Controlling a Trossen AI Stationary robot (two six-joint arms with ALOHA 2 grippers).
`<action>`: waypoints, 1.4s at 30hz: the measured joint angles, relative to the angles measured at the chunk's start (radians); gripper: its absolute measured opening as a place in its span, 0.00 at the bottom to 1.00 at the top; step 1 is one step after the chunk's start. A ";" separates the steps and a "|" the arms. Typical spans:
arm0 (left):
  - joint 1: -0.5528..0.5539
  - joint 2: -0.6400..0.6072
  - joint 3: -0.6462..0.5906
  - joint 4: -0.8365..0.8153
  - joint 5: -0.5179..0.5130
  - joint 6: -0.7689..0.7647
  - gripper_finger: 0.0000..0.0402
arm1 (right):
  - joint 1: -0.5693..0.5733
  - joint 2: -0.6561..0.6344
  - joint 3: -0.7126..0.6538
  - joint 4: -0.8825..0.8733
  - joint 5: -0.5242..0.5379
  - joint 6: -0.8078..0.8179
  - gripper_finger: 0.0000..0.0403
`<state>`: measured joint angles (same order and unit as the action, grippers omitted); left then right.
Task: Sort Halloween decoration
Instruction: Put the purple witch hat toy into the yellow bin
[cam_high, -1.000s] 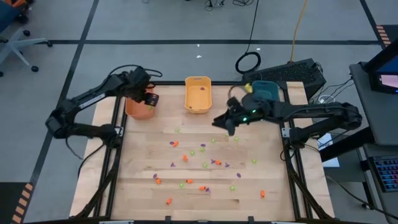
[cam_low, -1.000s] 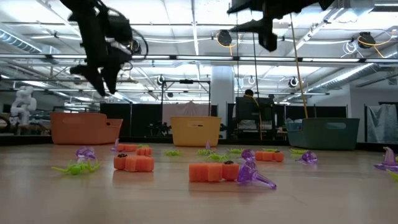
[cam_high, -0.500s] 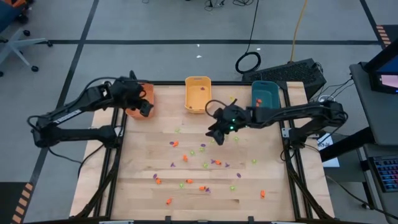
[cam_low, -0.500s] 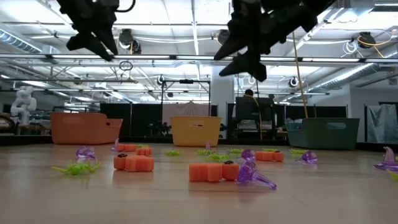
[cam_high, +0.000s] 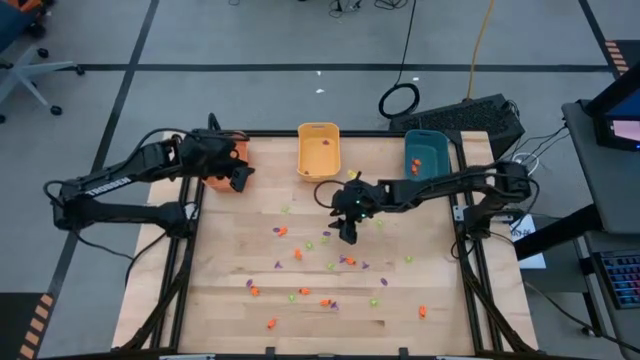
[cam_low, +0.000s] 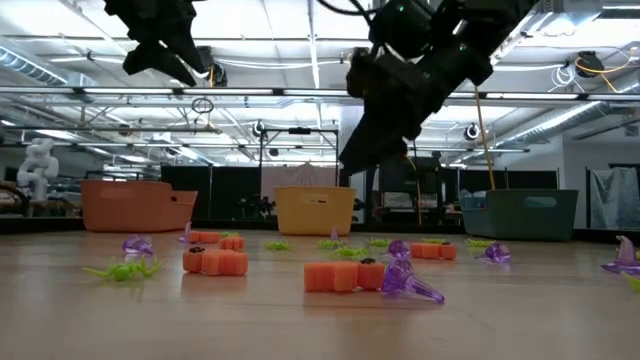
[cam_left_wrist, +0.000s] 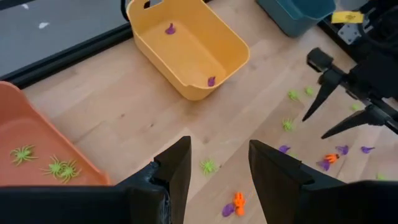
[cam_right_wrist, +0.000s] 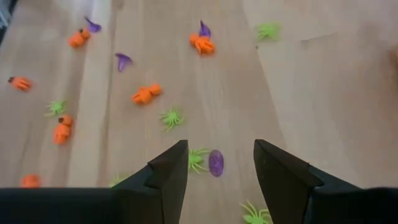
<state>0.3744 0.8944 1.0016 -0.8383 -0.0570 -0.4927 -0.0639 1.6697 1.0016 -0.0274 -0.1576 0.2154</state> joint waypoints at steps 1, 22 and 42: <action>-0.005 0.000 0.000 -0.004 -0.003 0.000 0.40 | 0.000 0.014 0.000 0.019 -0.022 0.000 0.42; -0.110 0.001 0.000 -0.009 -0.031 -0.052 0.40 | 0.051 0.163 0.000 0.120 0.084 0.025 0.36; -0.115 0.001 0.000 -0.009 -0.079 -0.045 0.40 | 0.059 0.205 0.000 0.102 0.080 -0.017 0.35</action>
<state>0.2592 0.8951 1.0016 -0.8471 -0.1360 -0.5373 -0.0048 1.8743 1.0019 0.0748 -0.0775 0.1986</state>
